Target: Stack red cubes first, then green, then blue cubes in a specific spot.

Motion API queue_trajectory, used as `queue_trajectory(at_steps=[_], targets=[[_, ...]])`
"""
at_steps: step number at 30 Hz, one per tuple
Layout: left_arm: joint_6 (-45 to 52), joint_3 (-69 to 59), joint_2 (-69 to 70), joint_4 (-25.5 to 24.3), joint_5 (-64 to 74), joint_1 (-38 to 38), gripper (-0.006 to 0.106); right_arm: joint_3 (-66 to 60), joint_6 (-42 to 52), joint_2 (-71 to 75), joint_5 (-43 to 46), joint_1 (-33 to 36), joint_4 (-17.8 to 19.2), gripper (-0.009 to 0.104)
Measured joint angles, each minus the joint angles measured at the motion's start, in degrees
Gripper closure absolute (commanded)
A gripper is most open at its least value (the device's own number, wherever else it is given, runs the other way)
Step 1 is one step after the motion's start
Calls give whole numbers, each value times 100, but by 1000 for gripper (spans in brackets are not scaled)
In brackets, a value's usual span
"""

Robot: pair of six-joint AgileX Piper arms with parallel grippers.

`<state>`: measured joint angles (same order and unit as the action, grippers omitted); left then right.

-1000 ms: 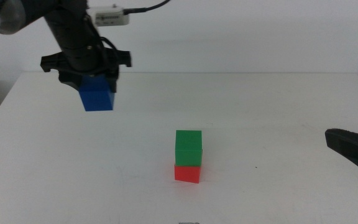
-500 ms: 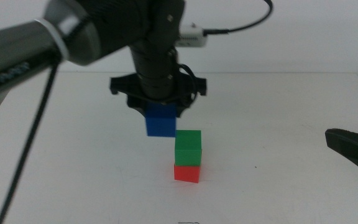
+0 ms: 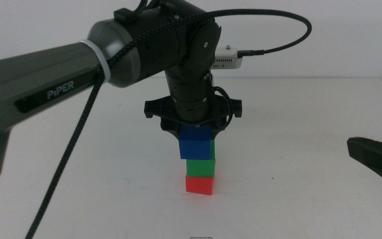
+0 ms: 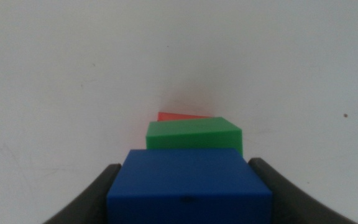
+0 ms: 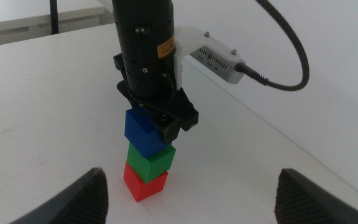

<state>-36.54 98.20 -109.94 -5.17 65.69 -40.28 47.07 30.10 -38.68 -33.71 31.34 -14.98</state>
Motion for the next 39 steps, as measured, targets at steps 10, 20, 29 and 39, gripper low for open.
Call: queue_trajectory(at_steps=[10,20,29,39], targets=[[5,0,-56,85,-150,0,102,0,0,0,0,0,0,20],[54,0,-116,146,-233,0,102,0,0,0,0,0,0,20],[165,0,-120,146,-251,0,82,0,0,0,0,0,0,20],[220,0,-122,146,-351,0,39,0,0,0,0,0,0,20]])
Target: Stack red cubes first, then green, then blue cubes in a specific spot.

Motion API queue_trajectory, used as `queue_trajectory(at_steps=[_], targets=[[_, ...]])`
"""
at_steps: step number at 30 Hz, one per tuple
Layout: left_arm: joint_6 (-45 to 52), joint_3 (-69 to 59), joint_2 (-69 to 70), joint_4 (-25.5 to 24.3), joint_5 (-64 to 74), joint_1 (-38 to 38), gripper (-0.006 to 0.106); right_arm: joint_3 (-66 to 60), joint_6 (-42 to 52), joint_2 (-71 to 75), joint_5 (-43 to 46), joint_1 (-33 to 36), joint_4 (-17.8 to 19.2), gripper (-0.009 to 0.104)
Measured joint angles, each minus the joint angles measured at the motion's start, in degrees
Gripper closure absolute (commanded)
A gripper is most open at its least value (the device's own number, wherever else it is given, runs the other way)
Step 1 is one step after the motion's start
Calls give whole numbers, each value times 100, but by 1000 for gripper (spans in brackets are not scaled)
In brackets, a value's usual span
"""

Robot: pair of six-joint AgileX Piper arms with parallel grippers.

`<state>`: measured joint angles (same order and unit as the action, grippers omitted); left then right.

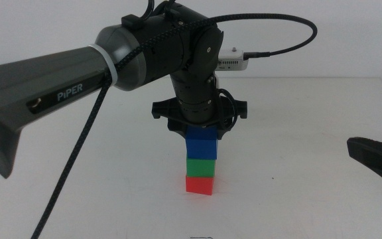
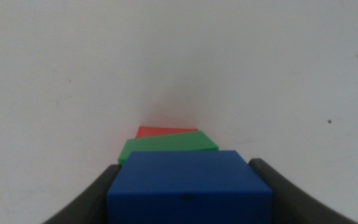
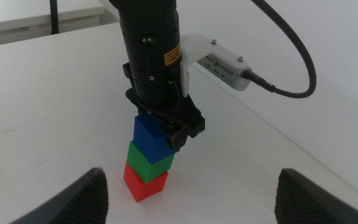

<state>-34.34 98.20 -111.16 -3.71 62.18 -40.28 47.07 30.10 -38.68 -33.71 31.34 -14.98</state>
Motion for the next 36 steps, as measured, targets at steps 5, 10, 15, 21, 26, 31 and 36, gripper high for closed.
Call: queue_trajectory(at_steps=[5,10,15,21,26,31,36], targets=[[7,0,-11,0,-41,0,20,0,0,0,0,0,0,20],[119,0,-11,-30,-41,0,11,0,0,0,0,0,0,20],[213,0,-11,-143,-35,0,10,0,0,0,0,0,0,20],[539,0,222,-315,15,0,11,0,0,0,0,0,0,20],[641,0,878,-573,96,0,10,0,0,0,0,0,0,20],[791,0,1510,-1018,315,0,10,0,0,0,0,0,0,20],[1144,0,2119,-1353,731,0,10,0,0,0,0,0,0,20]])
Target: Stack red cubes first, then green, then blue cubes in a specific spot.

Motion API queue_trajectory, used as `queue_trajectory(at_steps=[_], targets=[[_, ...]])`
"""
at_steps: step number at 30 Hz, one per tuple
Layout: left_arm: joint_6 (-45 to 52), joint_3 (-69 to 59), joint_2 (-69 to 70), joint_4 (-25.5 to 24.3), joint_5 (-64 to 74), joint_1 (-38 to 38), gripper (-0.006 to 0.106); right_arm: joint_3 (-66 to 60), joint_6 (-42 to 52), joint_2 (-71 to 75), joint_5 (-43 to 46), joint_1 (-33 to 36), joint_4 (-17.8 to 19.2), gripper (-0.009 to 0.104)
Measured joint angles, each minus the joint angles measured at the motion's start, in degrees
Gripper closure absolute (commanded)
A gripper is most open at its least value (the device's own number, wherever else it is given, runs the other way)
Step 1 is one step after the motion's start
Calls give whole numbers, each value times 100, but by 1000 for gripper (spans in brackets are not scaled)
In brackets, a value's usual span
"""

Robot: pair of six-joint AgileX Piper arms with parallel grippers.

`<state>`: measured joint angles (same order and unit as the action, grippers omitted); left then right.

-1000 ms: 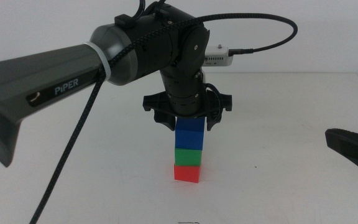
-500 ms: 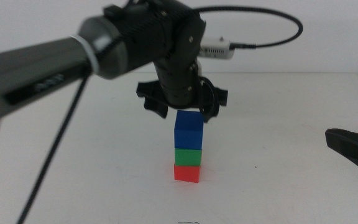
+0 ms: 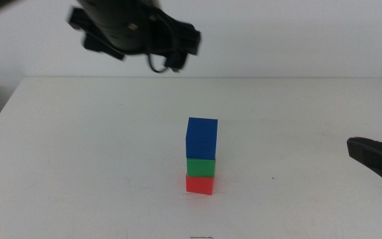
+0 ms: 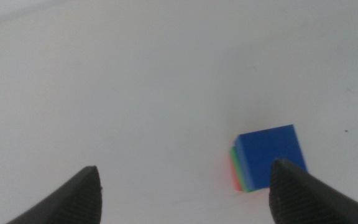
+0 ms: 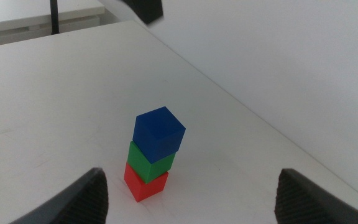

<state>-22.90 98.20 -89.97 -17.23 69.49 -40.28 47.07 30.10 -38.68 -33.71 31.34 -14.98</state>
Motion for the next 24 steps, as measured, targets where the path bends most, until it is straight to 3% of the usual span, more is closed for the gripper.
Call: queue_trajectory(at_steps=[8,17,24], targets=[[627,0,886,-142,50,391,10,0,0,0,0,0,0,20],[2652,0,1850,1266,138,2421,10,0,0,0,0,0,0,20],[2929,0,2349,1396,166,3203,10,0,0,0,0,0,0,20]])
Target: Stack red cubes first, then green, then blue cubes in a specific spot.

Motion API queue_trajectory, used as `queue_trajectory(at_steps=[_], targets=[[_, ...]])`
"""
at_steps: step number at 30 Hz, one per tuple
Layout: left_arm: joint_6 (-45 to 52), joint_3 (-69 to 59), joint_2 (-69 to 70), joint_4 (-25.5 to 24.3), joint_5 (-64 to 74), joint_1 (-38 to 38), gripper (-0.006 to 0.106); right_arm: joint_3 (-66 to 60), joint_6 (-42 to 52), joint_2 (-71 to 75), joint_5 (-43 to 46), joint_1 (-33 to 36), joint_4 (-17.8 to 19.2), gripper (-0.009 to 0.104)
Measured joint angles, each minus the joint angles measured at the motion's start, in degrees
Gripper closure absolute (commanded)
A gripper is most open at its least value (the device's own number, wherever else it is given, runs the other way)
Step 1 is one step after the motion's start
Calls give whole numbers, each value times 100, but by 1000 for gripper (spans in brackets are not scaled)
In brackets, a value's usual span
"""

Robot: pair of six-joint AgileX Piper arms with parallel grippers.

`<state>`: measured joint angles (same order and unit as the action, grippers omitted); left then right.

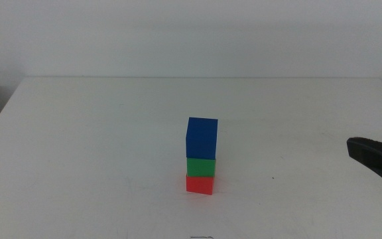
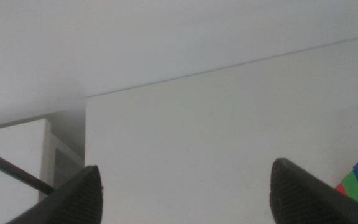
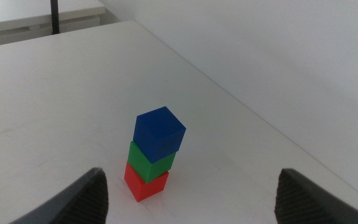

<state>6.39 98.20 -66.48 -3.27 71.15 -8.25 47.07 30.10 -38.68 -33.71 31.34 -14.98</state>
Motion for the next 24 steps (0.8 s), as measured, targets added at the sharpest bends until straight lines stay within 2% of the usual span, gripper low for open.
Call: queue_trajectory(at_steps=[12,20,24], targets=[[25,-24,364,56,79,45,11,0,0,0,0,0,0,20],[43,-339,706,-845,-26,49,11,0,0,4,0,0,0,20],[43,-1124,1323,-837,-635,49,11,0,0,6,0,0,0,20]])
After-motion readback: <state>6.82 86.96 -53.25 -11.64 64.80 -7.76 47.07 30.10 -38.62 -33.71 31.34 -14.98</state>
